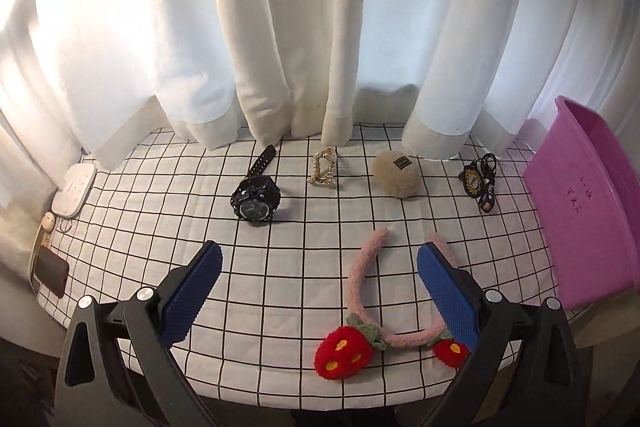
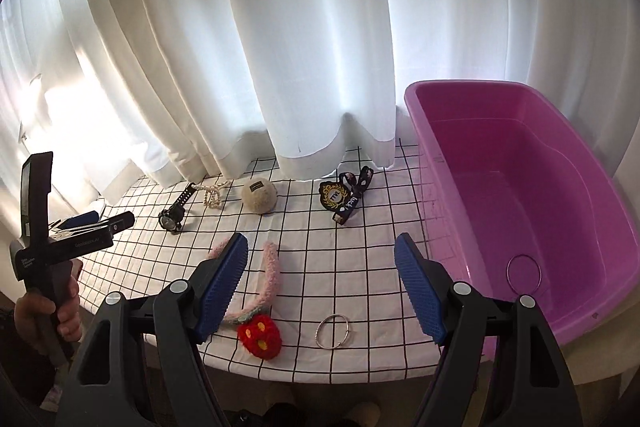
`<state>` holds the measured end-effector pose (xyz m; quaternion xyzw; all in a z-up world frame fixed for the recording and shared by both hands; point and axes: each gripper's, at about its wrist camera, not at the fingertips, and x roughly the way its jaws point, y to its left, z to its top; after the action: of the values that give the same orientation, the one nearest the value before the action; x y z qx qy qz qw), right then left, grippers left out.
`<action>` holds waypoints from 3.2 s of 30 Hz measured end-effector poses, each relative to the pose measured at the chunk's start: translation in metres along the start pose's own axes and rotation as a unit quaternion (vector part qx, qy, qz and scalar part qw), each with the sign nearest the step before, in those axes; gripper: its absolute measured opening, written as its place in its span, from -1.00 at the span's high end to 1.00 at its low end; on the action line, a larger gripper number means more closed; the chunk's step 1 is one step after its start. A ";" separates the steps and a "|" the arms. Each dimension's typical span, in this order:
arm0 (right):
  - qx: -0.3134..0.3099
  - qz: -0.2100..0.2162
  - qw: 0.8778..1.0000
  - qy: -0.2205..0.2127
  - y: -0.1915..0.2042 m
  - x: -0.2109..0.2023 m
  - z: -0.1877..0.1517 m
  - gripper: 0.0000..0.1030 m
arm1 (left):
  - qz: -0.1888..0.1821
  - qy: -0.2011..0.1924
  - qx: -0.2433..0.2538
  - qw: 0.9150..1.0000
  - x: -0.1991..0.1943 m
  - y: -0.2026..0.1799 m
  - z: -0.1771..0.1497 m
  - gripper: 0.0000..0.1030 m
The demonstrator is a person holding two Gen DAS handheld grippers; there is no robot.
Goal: Organize jewelry
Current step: 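Grasp the pink strawberry headband with the left tool while the right tool grasps the silver bangle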
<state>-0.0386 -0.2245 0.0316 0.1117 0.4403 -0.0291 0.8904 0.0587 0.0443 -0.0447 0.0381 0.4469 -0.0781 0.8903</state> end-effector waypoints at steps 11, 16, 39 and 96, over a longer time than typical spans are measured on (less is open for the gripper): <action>0.008 -0.013 0.997 0.072 0.010 0.069 -0.051 -0.40 | 0.004 0.055 -0.026 0.998 0.056 -0.001 -0.056 -0.87; 0.019 -0.042 0.994 0.102 -0.003 0.100 -0.072 -0.40 | 0.003 0.065 -0.019 0.998 0.077 -0.011 -0.060 -0.87; 0.047 -0.070 0.983 0.163 -0.026 0.174 -0.113 -0.40 | 0.012 0.073 0.007 0.997 0.129 -0.036 -0.057 -0.87; -0.026 -0.098 0.983 0.156 -0.003 0.173 -0.115 0.11 | -0.011 0.108 0.026 0.994 0.145 -0.051 -0.093 0.01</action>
<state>-0.0229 -0.1936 -0.1734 0.0484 0.5834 -0.0867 0.8061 0.0619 -0.0087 -0.2167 0.0646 0.5391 -0.0954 0.8343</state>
